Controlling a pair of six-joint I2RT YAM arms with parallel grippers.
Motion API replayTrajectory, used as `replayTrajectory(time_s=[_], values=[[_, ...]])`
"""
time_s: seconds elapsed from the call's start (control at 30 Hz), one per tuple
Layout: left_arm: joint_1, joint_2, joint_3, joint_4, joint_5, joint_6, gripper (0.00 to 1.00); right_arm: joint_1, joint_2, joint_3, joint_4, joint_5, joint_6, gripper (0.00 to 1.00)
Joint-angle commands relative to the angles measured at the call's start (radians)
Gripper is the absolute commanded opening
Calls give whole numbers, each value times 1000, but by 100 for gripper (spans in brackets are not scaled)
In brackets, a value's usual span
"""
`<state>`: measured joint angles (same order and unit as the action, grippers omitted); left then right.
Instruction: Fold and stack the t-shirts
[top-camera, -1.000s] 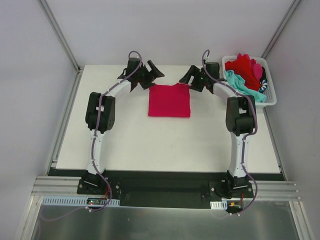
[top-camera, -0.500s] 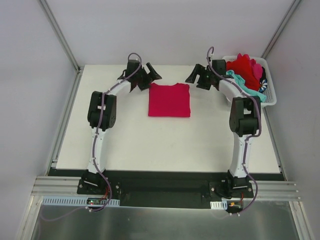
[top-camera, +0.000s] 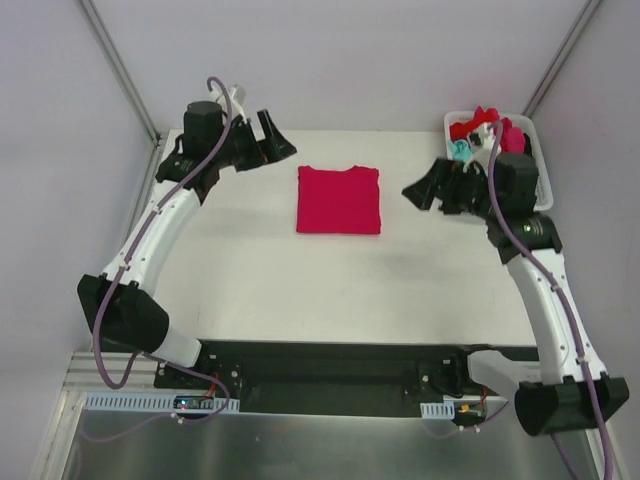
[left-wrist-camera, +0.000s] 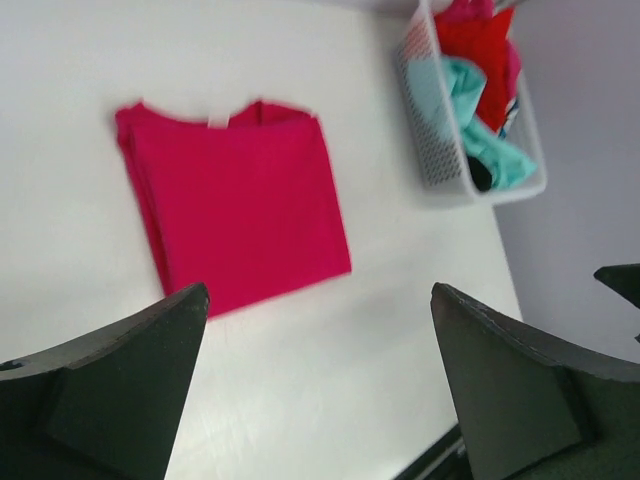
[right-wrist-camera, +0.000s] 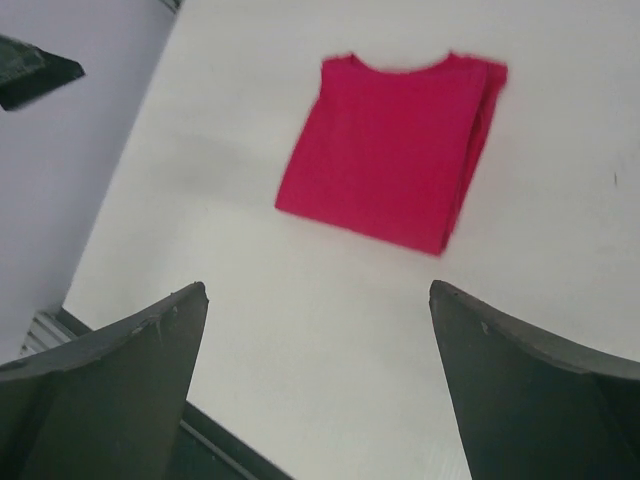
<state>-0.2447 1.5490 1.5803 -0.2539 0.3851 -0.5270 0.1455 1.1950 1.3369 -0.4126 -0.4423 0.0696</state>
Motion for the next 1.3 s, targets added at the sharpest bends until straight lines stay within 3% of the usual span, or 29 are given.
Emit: replayTrajectory(time_s=[0.0, 0.27, 0.37, 0.53, 0.77, 0.97, 1.27], values=[[-18, -4, -241, -159, -14, 36, 93, 3, -153, -309, -150, 69, -63, 96], [-31, 90, -237, -121, -58, 10, 94, 2, -305, -429, -241, 206, -8, 96], [-45, 193, -172, -96, -92, -4, 92, 3, -272, -400, -259, 264, 25, 96], [-84, 342, -79, -19, -167, -77, 90, 2, -170, -314, -272, 229, 41, 96], [-99, 535, 88, 10, -253, -94, 76, 2, -88, -223, -314, 270, -2, 96], [-94, 629, 164, 41, -279, -82, 72, 3, -84, -226, -299, 332, 39, 96], [-70, 651, 124, 93, -243, -114, 57, 3, -23, -162, -331, 366, 78, 96]])
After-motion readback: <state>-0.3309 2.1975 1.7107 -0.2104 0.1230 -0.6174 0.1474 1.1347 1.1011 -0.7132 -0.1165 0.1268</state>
